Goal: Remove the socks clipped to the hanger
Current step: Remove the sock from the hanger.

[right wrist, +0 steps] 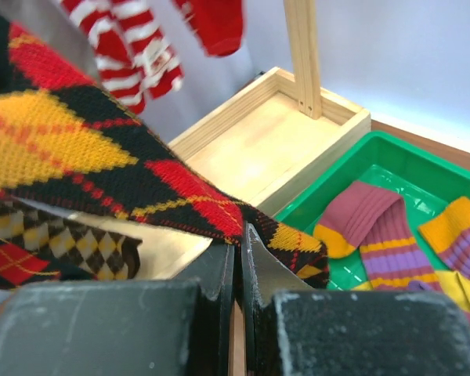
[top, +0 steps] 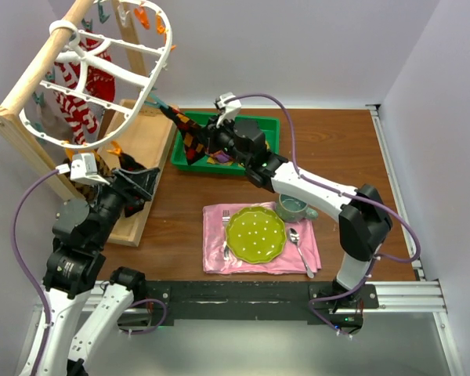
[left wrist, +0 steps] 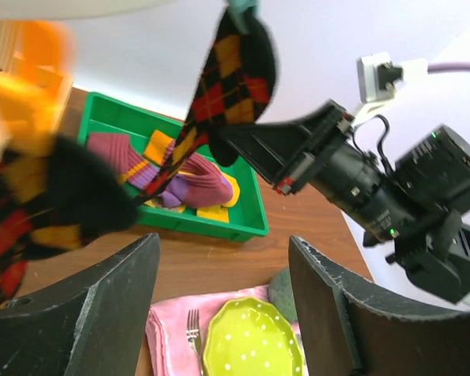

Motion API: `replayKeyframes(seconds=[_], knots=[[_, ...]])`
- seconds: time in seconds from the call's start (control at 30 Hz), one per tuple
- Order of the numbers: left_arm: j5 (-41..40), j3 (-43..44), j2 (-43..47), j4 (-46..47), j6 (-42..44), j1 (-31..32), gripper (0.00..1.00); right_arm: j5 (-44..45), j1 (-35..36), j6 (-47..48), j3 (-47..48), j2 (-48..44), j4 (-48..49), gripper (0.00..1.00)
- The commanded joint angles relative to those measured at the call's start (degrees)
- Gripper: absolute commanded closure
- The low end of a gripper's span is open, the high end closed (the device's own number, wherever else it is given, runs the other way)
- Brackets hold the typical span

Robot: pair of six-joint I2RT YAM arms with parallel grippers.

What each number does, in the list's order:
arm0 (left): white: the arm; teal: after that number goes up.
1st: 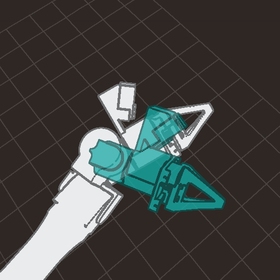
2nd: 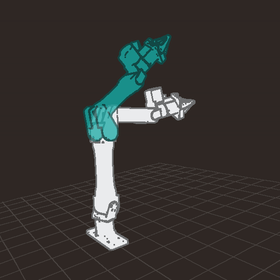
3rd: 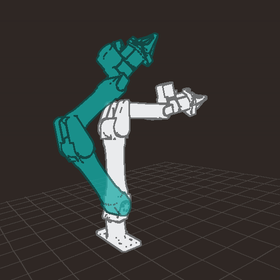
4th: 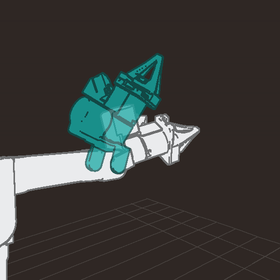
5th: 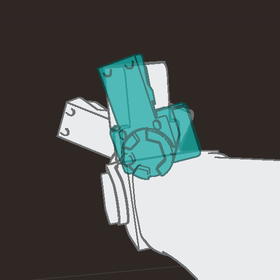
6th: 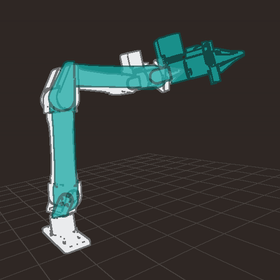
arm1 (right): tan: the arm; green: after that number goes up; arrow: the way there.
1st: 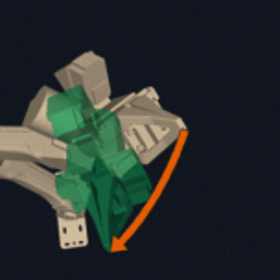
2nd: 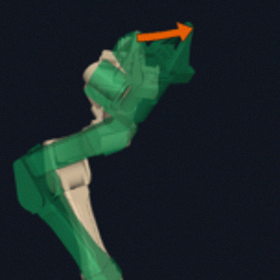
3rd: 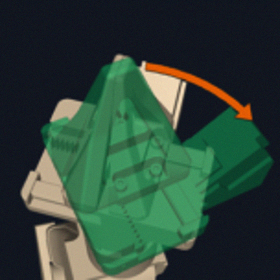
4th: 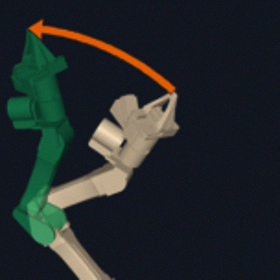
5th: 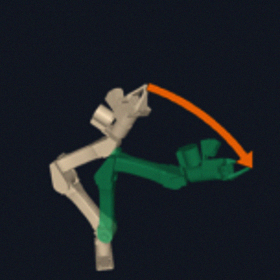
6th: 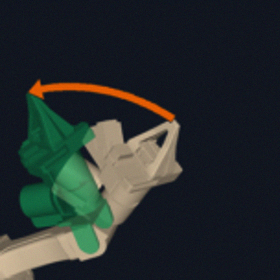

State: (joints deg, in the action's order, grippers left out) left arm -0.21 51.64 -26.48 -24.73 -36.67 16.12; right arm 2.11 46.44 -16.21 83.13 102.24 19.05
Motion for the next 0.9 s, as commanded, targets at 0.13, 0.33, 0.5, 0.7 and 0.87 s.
replayKeyframes(seconds=[0.13,0.33,0.5,0.7,0.87], knots=[[-2.1,-0.7,-0.3,6.3,-2.2,-0.3,0.3,8.9,2.4,-0.8,-4.4,-4.5,6.5,1.0],[1.4,0.3,-2.1,9.3,-2.9,-0.3,0.32,18.1,6.3,1.7,-5.0,-4.9,6.8,1.0],[2.8,1.3,-2.6,10.4,-2.9,-0.3,0.32,24.7,9.5,4.2,-5.7,-5.6,8.3,1.0],[4.3,3.7,-2.6,11.4,-3.1,-0.3,0.32,31.3,12.0,6.6,-6.2,-5.4,9.4,1.0],[5.0,5.7,-3.1,11.8,-4.4,-0.3,0.31,34.2,14.0,9.7,-6.4,-5.1,11.2,1.0]])
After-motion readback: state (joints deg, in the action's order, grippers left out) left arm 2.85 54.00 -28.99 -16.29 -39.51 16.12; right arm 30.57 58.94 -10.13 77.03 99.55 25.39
